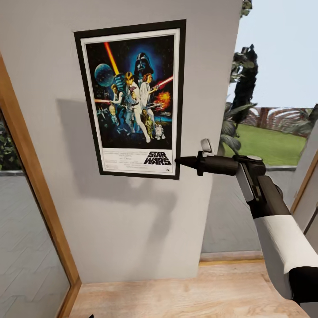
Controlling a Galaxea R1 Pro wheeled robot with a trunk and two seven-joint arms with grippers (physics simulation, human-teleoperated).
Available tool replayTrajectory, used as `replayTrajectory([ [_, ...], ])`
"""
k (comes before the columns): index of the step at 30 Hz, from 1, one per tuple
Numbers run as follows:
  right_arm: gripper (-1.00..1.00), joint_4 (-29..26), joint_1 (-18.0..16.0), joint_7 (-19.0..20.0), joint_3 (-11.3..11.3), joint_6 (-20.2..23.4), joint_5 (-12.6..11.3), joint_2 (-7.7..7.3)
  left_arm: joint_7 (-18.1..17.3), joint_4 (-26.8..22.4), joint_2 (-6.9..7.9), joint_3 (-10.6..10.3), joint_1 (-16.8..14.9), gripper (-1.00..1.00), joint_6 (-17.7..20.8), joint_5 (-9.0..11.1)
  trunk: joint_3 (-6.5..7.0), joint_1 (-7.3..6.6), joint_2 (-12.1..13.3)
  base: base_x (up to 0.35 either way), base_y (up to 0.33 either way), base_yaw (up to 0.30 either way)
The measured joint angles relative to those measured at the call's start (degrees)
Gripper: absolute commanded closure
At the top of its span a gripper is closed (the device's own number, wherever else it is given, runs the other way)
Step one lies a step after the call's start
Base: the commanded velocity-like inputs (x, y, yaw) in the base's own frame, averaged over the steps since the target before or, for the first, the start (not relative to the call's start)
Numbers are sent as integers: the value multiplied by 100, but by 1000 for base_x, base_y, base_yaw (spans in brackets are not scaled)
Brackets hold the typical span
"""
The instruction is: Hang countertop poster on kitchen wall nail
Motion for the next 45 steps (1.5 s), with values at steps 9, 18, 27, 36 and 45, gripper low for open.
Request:
replayTrajectory([
  [9,100,0,0,0,-1,-8,1,1,6,0,0,0,0,-100,0,0,0,1,1,291,0,0],
  [18,100,5,3,0,0,-7,0,1,8,0,0,0,0,-100,0,0,0,3,1,38,0,0],
  [27,100,9,3,0,0,-9,0,1,9,0,0,0,0,-100,0,0,0,3,1,1,0,0],
  [36,100,9,3,0,-1,-8,0,1,9,0,0,0,0,-100,0,0,0,0,0,165,0,0],
  [45,100,9,3,0,0,-9,0,1,9,0,0,0,0,-100,3,0,0,3,1,110,0,0],
])
